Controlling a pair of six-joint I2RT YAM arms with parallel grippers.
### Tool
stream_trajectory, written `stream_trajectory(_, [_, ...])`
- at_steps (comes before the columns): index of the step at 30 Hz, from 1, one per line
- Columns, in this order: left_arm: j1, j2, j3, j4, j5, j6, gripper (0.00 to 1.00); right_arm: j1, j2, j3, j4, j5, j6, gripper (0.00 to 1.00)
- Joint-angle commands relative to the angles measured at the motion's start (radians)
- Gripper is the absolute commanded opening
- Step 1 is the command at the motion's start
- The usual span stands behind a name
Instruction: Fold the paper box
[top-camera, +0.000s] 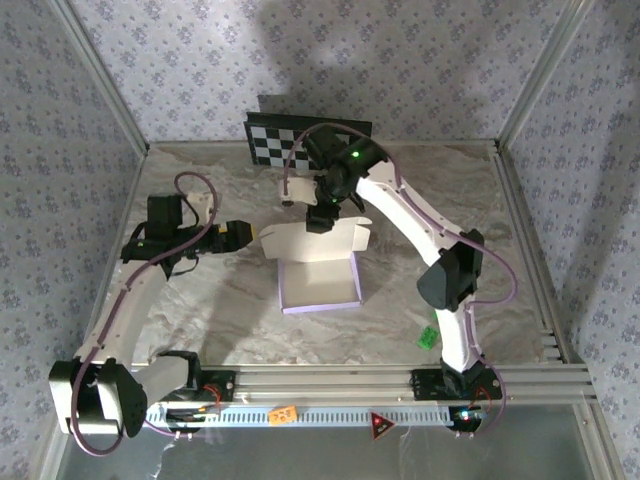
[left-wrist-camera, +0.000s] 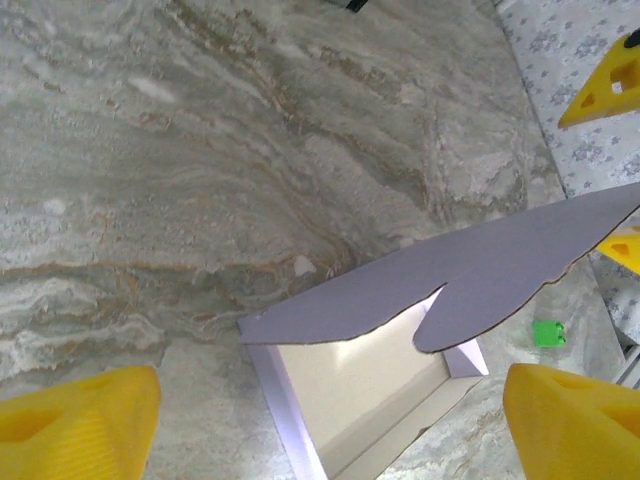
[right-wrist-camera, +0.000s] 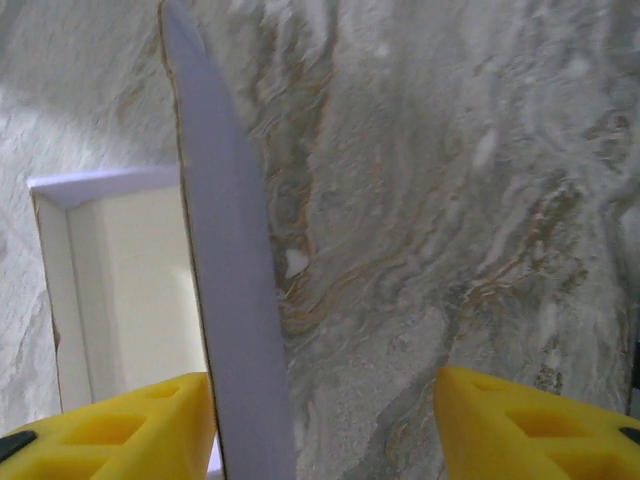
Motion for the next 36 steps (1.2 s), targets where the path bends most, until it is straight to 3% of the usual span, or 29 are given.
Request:
stream_trajectory(1, [-0.007,-0.02,-0.007,0.076,0.06,0.034,0.84,-0.033,-0.149,-0.106,0.145,-0.001,0.176,0.62])
stream_trajectory(7, [-0.059,-0.013,-0.027,0.122,0.027,0.024,0.81,-0.091,-0.457,-0.546,0.526,0.094,0.379,0.66])
stream_trajectory(10, [-0.091,-0.021,-0.054,0.157,-0.007,0.01,0.81,-0.153,-0.612,-0.764,0.728,0.109,0.52,0.81])
stream_trajectory(16, [-0.124,-0.029,-0.103,0.213,-0.047,-0.004,0.8,-0.271,-0.778,-0.958,0.811,0.013,0.598,0.98])
stream_trajectory(20, [-0.132,-0.032,-0.153,0.285,-0.048,0.0,0.75,-0.334,-0.812,-1.084,0.834,0.006,0.714,0.99])
stream_trajectory(26, [-0.161,-0.029,-0.219,0.38,-0.046,-0.008,0.74,-0.539,-0.859,-1.284,1.049,-0.251,0.849,0.99])
stream_trajectory(30, [-0.196,-0.039,-0.261,0.406,-0.093,0.039,0.74,-0.581,-0.89,-1.414,1.224,-0.354,0.833,0.96])
stream_trajectory(33, [-0.213,-0.052,-0.312,0.464,-0.128,0.057,0.74,-0.58,-0.865,-1.444,1.248,-0.494,0.726,0.88])
stream_trajectory(36, [-0.22,-0.042,-0.356,0.544,-0.164,0.056,0.72,-0.562,-0.816,-1.451,1.257,-0.554,0.654,0.86])
